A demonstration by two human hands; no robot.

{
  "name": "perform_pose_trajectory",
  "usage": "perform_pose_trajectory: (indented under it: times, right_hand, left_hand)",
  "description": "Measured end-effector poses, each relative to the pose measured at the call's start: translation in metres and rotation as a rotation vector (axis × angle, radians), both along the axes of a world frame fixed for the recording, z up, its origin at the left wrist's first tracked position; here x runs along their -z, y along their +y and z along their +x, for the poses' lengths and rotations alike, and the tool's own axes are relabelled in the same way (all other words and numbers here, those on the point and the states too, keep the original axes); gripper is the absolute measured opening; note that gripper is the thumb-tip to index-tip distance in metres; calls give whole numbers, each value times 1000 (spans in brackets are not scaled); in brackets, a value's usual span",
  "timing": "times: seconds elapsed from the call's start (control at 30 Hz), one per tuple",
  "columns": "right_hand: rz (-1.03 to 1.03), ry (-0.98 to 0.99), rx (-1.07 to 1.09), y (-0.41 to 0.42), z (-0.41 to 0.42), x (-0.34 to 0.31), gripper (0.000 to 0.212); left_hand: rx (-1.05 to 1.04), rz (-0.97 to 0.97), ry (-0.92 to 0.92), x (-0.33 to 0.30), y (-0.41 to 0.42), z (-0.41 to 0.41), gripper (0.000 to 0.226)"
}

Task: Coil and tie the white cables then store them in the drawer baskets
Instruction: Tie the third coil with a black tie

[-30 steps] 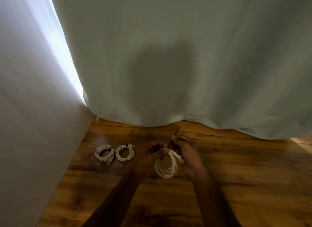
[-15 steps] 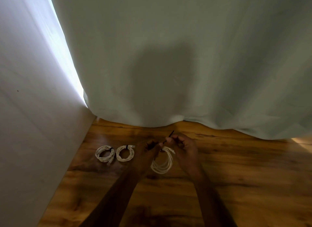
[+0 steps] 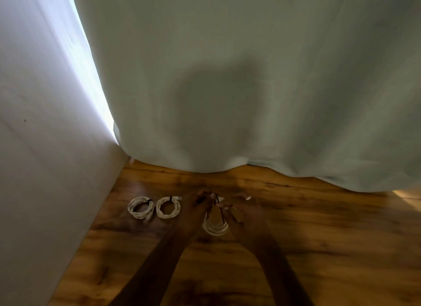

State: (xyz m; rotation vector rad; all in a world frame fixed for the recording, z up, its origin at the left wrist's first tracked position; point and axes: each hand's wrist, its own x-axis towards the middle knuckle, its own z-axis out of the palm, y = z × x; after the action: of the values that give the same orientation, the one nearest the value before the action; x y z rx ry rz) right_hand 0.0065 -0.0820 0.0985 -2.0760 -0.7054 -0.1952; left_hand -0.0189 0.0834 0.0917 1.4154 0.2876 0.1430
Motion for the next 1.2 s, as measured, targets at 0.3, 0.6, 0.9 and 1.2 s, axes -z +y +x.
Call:
perform_pose_trajectory:
  times: [0.3, 0.6, 0.9, 1.2]
  right_hand:
    - [-285, -305, -53, -1, 3, 10, 12]
    - [-58, -61, 83, 4, -4, 9, 7]
    - [942, 1288, 28, 1, 2, -8, 62]
    - [992, 1425, -129, 2, 2, -18, 44]
  left_hand:
    - [-17, -167, -14, -8, 0, 1, 11]
    - [-57, 45, -29, -5, 1, 3, 20]
    - [45, -308, -49, -24, -1, 1, 24]
    - [95, -352, -66, -35, 0, -3, 19]
